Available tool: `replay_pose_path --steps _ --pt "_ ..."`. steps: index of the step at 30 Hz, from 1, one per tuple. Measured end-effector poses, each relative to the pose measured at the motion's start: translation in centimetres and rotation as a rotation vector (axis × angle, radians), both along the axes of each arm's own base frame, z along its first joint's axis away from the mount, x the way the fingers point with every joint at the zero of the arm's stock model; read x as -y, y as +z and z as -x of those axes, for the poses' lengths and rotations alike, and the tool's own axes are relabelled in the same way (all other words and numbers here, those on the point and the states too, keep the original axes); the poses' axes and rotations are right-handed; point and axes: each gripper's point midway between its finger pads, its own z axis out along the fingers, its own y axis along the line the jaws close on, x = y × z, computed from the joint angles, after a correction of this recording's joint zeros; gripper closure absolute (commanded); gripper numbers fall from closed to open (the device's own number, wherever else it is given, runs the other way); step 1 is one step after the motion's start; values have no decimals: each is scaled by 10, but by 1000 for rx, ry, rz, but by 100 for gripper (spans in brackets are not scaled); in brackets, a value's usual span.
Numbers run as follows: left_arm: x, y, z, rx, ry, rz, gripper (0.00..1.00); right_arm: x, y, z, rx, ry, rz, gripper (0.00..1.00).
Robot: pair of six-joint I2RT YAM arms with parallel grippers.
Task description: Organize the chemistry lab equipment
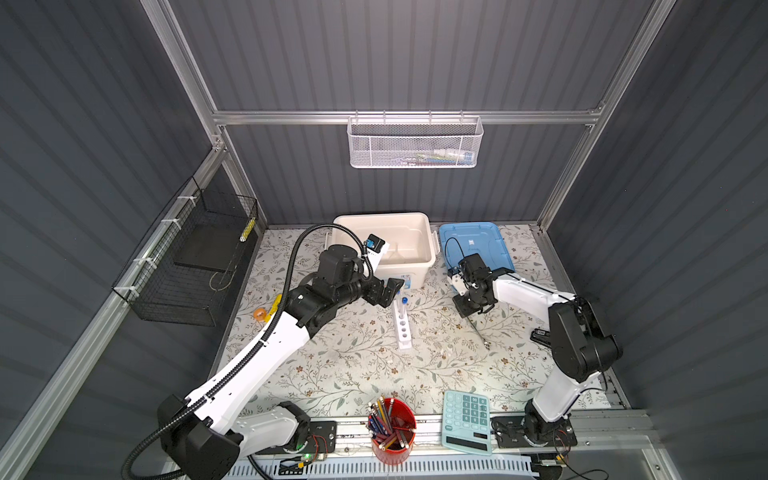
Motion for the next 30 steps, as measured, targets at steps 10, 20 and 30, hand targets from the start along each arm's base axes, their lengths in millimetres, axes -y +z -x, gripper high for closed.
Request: replay_pose_path --steps 10,20,30 --pt "18 -25 7 -89 -68 19 5 5 20 -11 50 -80 -99 100" --pt "83 -80 41 -211 -232 -52 5 16 39 -21 114 -151 -173 100" --pt "107 -90 50 -247 -261 -33 6 30 59 -27 204 -225 -241 100"
